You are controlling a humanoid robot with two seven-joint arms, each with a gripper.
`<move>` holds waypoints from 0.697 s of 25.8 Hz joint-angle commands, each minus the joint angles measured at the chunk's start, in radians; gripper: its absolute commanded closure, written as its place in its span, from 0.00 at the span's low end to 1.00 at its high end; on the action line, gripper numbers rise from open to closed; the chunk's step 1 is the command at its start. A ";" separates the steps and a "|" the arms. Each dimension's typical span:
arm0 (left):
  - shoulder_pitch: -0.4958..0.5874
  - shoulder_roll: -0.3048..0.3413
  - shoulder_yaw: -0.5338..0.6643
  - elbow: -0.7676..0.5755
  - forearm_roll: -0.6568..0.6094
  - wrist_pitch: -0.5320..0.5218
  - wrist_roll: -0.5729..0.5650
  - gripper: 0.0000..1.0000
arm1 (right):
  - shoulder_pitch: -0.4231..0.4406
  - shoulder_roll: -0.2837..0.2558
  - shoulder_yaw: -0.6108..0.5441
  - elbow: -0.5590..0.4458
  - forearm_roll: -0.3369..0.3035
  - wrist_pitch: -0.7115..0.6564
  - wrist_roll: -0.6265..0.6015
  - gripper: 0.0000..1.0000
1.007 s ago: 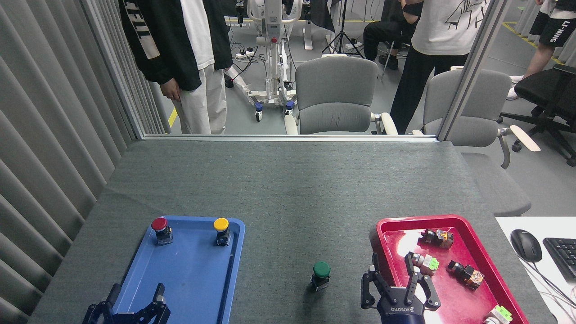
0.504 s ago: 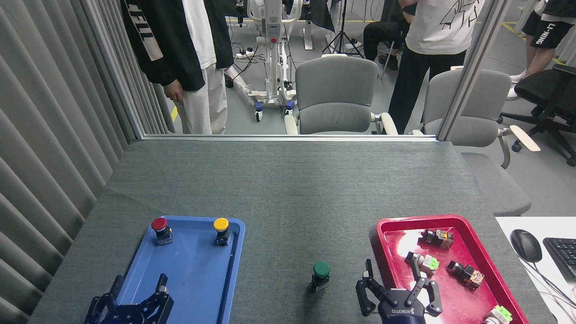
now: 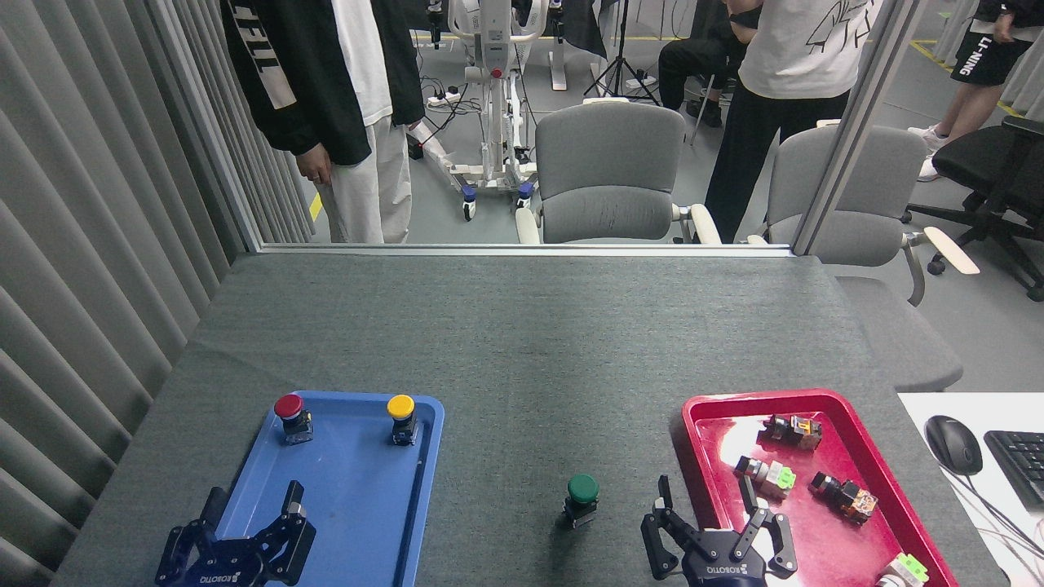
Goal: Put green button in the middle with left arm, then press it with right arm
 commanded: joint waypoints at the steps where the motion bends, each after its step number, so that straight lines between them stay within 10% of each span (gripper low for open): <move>1: -0.001 -0.002 0.005 0.006 -0.001 -0.013 0.003 0.01 | 0.002 0.005 0.000 0.003 -0.021 0.000 0.006 0.00; 18: -0.022 0.026 -0.066 0.037 0.007 -0.059 0.014 0.01 | 0.003 0.006 0.000 0.011 -0.026 -0.015 0.010 0.00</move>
